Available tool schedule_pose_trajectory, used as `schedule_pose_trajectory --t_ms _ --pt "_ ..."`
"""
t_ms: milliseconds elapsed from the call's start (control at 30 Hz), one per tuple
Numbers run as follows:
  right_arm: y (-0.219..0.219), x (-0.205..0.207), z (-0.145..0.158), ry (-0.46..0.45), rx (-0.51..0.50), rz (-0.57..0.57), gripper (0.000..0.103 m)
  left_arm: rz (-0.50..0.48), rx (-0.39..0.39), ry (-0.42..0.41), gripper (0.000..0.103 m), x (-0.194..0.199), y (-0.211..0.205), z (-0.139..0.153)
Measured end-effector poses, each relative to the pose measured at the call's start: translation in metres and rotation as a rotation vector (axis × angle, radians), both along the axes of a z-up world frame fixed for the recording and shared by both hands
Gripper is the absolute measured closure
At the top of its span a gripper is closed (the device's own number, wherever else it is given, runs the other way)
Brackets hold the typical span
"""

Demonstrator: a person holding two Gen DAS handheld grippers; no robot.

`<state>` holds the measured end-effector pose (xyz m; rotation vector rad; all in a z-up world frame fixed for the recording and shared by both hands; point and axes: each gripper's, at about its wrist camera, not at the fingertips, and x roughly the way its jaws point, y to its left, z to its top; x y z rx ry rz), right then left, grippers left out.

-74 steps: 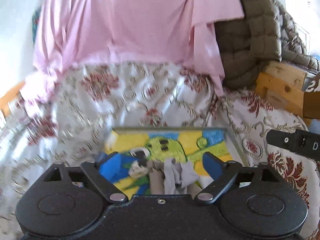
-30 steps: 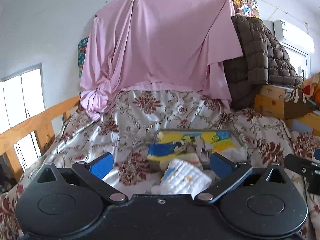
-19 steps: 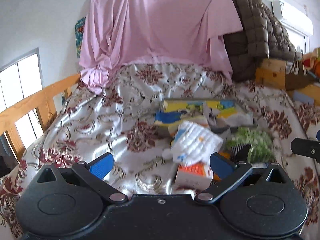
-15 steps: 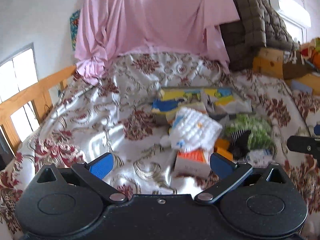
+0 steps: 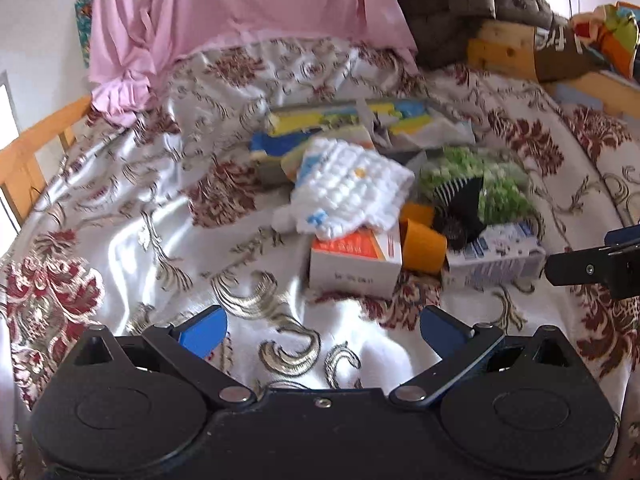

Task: Organize soft objects
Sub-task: 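Move both open grippers back over the pile of items, then grasp the orange roll with the left gripper while the right gripper grasps the striped sock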

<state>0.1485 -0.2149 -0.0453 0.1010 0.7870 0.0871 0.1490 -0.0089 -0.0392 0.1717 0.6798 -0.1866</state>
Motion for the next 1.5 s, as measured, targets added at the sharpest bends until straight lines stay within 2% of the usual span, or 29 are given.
schedule_pose_trajectory --t_ms 133,400,600,800,1233,1500 --pt "0.0 0.006 -0.003 0.022 0.008 -0.003 0.0 0.0 -0.01 0.034 0.001 0.005 0.0 -0.006" --pt "-0.003 0.015 -0.008 0.043 0.038 -0.017 0.0 -0.052 0.021 0.017 0.001 0.017 -0.008 -0.011" --pt "-0.001 0.019 -0.008 0.035 0.041 -0.017 0.0 -0.063 0.002 0.031 0.001 0.026 -0.008 -0.015" --pt "0.002 0.026 -0.006 0.002 0.033 -0.002 0.0 -0.089 0.031 -0.015 0.001 0.032 -0.01 -0.014" --pt "0.003 0.038 -0.004 -0.042 0.082 -0.001 0.0 -0.15 0.081 -0.068 0.001 0.043 -0.013 -0.018" --pt "0.002 0.049 -0.007 -0.07 0.114 -0.025 0.0 -0.301 0.183 -0.156 0.001 0.041 -0.027 -0.022"
